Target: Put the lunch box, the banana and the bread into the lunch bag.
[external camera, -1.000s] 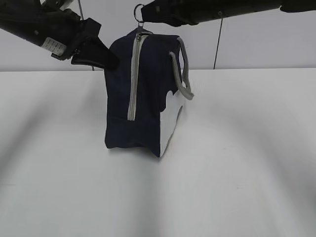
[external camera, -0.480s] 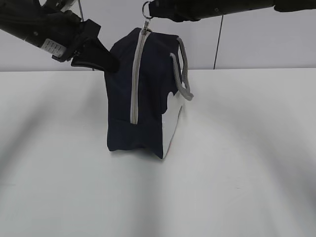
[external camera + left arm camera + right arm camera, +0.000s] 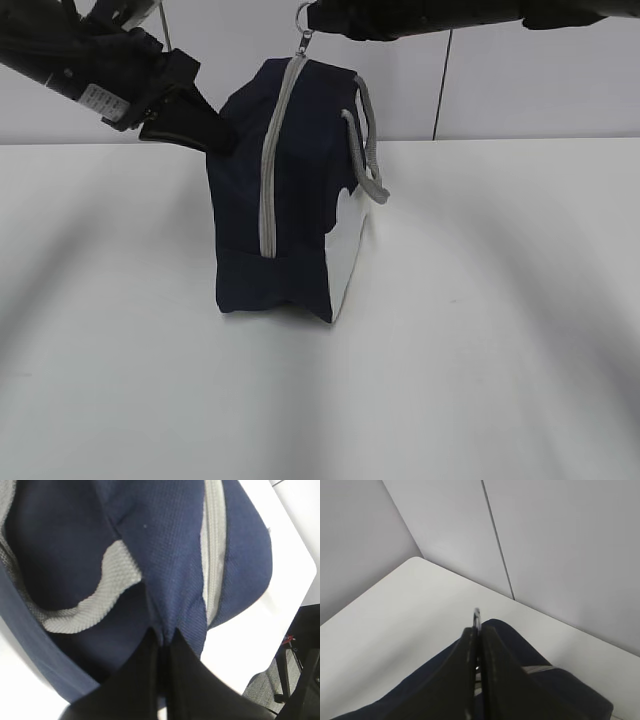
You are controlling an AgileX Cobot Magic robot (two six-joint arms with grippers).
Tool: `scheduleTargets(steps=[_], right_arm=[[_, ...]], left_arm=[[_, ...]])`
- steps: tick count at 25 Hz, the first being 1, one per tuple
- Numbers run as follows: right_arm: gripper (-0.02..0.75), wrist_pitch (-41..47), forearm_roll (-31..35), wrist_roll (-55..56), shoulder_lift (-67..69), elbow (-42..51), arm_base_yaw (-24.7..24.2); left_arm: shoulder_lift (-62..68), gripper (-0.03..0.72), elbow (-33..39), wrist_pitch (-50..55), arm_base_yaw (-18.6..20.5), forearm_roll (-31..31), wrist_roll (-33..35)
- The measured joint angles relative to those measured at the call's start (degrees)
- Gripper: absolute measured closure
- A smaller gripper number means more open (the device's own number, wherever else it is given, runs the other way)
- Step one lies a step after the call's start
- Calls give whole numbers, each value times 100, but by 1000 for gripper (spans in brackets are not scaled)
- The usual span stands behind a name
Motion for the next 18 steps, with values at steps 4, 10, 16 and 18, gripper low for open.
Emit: scheduleTargets(steps=[4,10,16,18], right_arm=[[754,-318,0,205,469,-545,-170],[754,-954,0,484,1395,-1738,-408],[754,-1268,-266,1135,2520,-3210,-512],[754,-1294,-290,1294,2869,-3686,-512]], left_arm=[[0,686,0,38,0,9,16],[0,686,0,90,0,36,85],[0,686,0,123,0,42,108],[0,686,0,175,0,42,111]])
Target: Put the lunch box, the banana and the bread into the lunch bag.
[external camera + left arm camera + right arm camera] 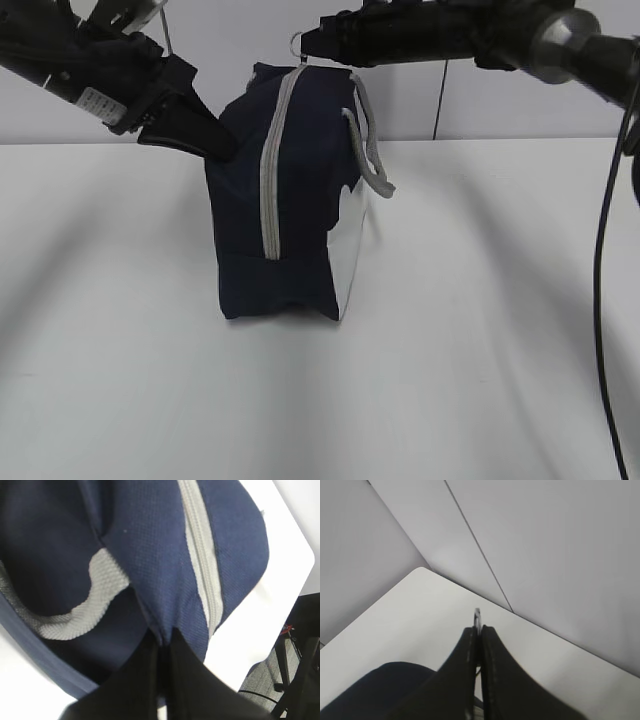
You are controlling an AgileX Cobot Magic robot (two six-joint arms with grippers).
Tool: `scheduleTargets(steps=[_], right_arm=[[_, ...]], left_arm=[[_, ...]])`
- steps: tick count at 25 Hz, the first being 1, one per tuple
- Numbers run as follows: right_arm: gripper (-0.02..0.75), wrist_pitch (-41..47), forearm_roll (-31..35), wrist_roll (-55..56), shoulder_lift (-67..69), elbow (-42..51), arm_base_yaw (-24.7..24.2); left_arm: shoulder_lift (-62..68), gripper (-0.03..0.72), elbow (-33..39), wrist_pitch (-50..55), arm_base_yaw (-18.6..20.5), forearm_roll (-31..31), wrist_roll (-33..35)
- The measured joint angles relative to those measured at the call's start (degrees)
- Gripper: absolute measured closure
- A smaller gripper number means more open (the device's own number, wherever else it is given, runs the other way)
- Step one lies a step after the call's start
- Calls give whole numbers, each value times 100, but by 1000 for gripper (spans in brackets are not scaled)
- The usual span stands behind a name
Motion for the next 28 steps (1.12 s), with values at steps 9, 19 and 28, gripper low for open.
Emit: scheduleTargets(steps=[9,19,28], right_arm=[[754,0,20,272,1062,-1010,-61],[754,-498,-16,356,1265,-1590,-147],[754,-1037,-35,579,1265,-2156,-187]], left_arm=[[54,686,0,89,0,0,85],[57,685,-5,163,0,0,146],[51,351,-433,60,269,0,60]])
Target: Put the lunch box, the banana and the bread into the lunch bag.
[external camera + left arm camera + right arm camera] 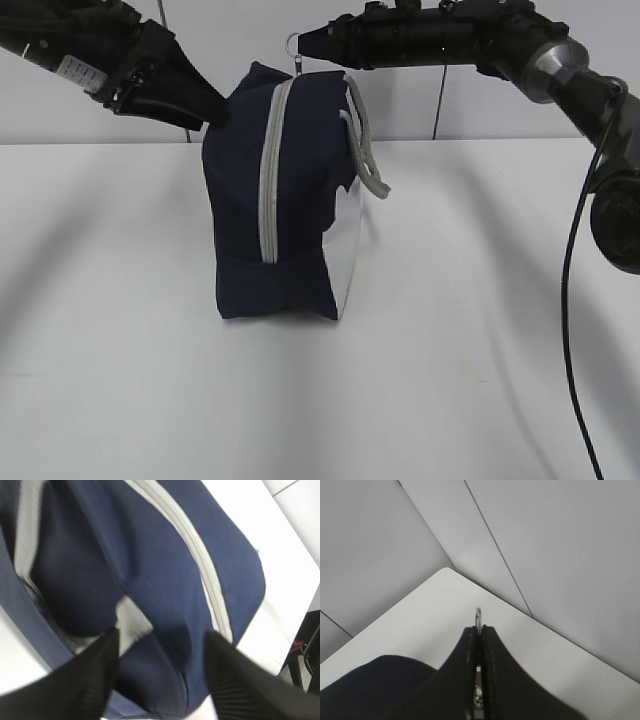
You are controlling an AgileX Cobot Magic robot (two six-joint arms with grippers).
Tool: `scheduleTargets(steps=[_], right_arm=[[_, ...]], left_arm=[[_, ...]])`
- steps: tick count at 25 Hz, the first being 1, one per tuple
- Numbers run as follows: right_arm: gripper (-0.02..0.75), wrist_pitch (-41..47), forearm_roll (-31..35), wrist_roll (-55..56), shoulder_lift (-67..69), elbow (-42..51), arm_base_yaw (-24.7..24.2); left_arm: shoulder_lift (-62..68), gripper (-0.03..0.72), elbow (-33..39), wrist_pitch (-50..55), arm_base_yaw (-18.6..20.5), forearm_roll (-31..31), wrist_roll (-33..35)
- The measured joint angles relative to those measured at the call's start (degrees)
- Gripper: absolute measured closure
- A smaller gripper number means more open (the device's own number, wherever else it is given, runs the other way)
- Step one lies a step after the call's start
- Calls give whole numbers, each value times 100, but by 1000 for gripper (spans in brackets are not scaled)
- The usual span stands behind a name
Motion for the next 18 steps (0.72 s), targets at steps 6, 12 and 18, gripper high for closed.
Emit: scheduleTargets(steps=[6,12,18], right_arm=[[754,-8,0,17,8,-9,-13],[754,-8,0,26,8,-9,-13],[754,-22,0,39,8,-9,-13]], left_arm=[[0,167,-59,-618,18,-266,-108],[125,160,-286,-1879,25,-694,-270],[1003,235,-1244,-1865,15,-787,-425]])
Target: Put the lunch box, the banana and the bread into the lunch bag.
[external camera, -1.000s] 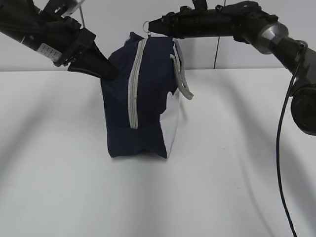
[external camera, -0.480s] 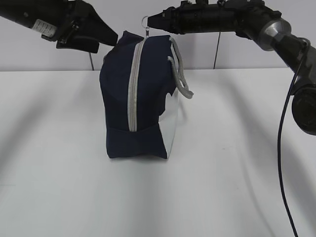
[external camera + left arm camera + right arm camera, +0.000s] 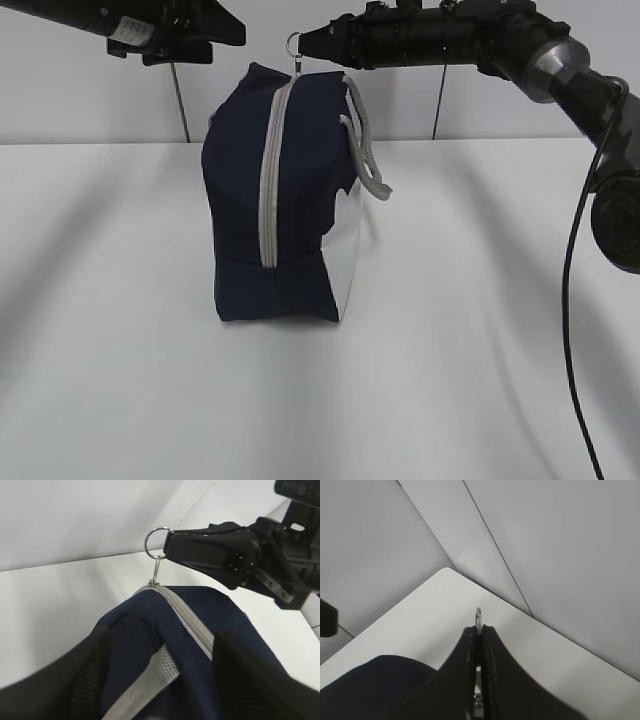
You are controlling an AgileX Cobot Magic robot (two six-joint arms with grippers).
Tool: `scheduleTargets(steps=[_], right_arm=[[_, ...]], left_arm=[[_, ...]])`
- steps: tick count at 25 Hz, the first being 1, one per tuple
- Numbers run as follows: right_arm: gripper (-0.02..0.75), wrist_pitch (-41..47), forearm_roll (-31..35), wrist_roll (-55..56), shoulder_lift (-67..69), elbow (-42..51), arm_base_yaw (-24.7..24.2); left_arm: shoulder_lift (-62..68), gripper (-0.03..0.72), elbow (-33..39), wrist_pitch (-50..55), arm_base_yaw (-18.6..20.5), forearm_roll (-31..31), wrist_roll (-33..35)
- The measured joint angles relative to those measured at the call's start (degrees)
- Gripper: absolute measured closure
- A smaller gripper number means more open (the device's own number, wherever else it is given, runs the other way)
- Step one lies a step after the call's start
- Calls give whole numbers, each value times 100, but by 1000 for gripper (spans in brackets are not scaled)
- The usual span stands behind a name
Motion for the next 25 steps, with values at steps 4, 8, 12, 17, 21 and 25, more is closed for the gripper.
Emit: scheduleTargets(steps=[4,8,12,17,21,25], right_arm=[[754,0,0,0,0,0,0],[754,-4,0,0,0,0,0],[754,-4,0,4,0,0,0],[754,-4,0,4,0,0,0],[754,-13,0,4,0,0,0],[754,-13,0,15,0,0,0]], left_arm=[[577,261,-551,268,-12,-7,-152],[864,293,-906,382,-87,-15,-262],[948,338,-1031,407,-196,21,-338],[1046,389,-1064,431,-216,112,-501],[1058,484,-1071,431,-216,116,-505],[1062,610,-1071,444,-216,170,-512]])
